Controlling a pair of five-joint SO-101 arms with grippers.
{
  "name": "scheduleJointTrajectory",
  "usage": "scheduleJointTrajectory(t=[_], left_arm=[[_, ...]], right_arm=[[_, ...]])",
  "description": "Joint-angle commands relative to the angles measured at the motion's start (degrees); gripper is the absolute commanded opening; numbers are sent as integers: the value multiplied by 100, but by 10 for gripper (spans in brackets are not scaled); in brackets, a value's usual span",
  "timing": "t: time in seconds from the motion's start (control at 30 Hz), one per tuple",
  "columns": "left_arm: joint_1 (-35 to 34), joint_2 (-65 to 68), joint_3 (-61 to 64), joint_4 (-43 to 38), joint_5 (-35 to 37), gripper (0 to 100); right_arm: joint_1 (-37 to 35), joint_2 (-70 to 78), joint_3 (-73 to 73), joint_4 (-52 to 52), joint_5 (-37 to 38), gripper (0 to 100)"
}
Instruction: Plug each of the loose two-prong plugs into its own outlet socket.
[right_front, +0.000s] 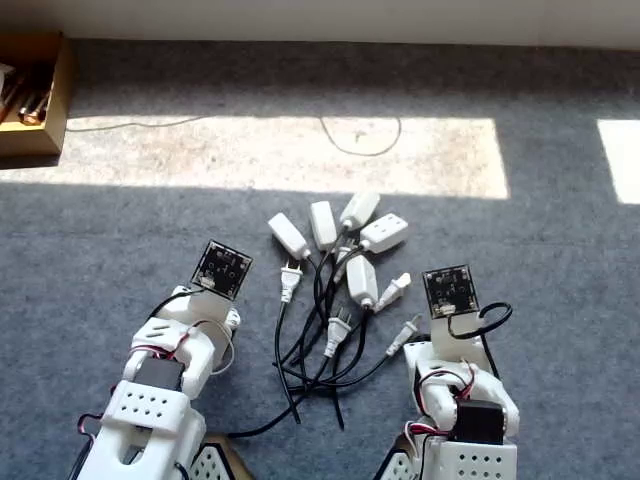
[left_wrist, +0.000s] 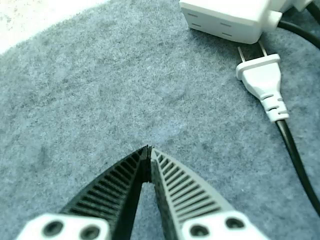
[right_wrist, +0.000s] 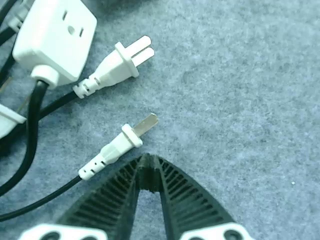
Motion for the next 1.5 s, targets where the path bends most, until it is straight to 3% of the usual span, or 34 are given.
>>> scheduleJointTrajectory(t=[0.0,1.33,1.47], left_arm=[[22,-48,92,-70,53,7],[22,-48,92,-70,53,7],[75,-48,92,-70,70,7]], right_arm=[[-4,-57,787,48,-53,7],[-4,-57,787,48,-53,7],[-365,-57,796,48,-53,7]])
